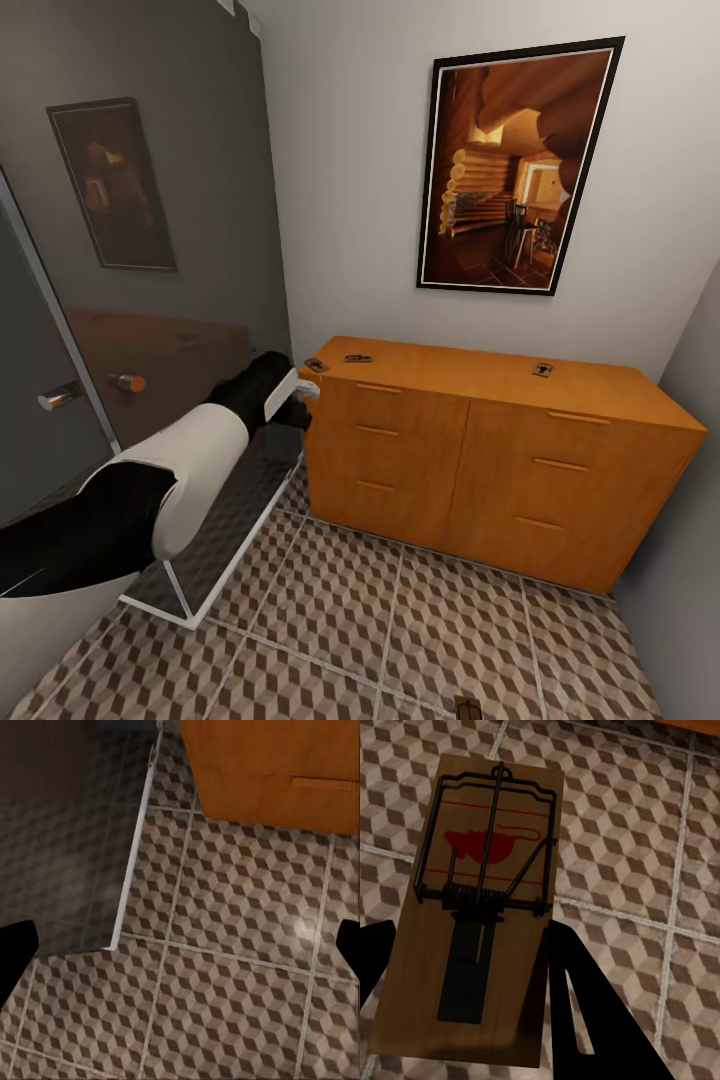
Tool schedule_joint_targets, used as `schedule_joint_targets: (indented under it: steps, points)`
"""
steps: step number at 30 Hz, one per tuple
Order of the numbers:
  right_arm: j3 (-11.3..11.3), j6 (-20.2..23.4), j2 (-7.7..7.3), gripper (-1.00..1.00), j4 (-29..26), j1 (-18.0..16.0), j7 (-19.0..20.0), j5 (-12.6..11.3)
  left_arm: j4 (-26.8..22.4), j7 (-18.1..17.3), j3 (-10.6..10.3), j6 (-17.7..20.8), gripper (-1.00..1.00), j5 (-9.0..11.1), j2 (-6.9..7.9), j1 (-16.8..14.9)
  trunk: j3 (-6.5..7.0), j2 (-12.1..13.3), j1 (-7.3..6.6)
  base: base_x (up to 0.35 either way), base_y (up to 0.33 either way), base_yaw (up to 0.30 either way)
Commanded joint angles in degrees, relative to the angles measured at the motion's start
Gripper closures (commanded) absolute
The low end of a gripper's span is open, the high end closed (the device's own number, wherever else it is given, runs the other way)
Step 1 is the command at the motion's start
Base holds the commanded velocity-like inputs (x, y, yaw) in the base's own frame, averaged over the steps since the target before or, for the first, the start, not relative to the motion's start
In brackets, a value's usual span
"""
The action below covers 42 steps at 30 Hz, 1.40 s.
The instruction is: Take the four mousetraps from the cabinet in the bathroom and place them on the bathroom floor. Make sure all four end up on the same floor surface, and ensure that at least two of them are either under or directly next to the same bathroom sink.
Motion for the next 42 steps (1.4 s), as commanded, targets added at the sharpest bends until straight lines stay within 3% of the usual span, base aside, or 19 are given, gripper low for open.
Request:
schedule_joint_targets:
  steps: [1,8,10,17,31,42]
  points:
    - [0.17,-0.17,0.01,1.0,0.05,-0.04,-0.16,-0.03,-2.08,0.24,-0.32,0.21,-1.0,0.44,0.04,-0.03,-0.06,-0.03,0.0,0.0,0.0,0.0]
    - [0.17,-0.17,0.01,1.0,0.05,-0.04,-0.16,-0.03,-23.78,0.23,-0.32,0.1,-1.0,0.59,0.06,-0.03,-0.06,-0.03,0.0,0.0,0.0,0.0]
    - [0.17,-0.16,0.01,1.0,0.05,-0.04,-0.16,-0.03,-27.69,0.24,-0.32,0.12,-1.0,0.63,0.04,-0.03,-0.06,-0.03,0.0,0.0,0.0,0.0]
    - [0.17,-0.15,0.01,1.0,0.05,-0.04,-0.16,-0.03,-30.51,0.14,-0.63,0.16,-1.0,0.69,0.14,-0.06,-0.06,-0.03,0.0,0.0,0.0,0.0]
    - [0.17,-0.24,0.01,1.0,0.05,-0.04,-0.16,-0.03,-30.79,-0.02,-0.81,0.16,-1.0,0.62,0.24,-0.11,-0.06,-0.03,0.0,0.004,0.0,0.0]
    - [0.17,-0.21,0.01,1.0,0.05,-0.04,-0.24,0.05,-30.48,-0.02,-0.84,0.16,-1.0,0.62,0.24,-0.12,-0.06,-0.03,0.0,0.243,0.0,0.0]
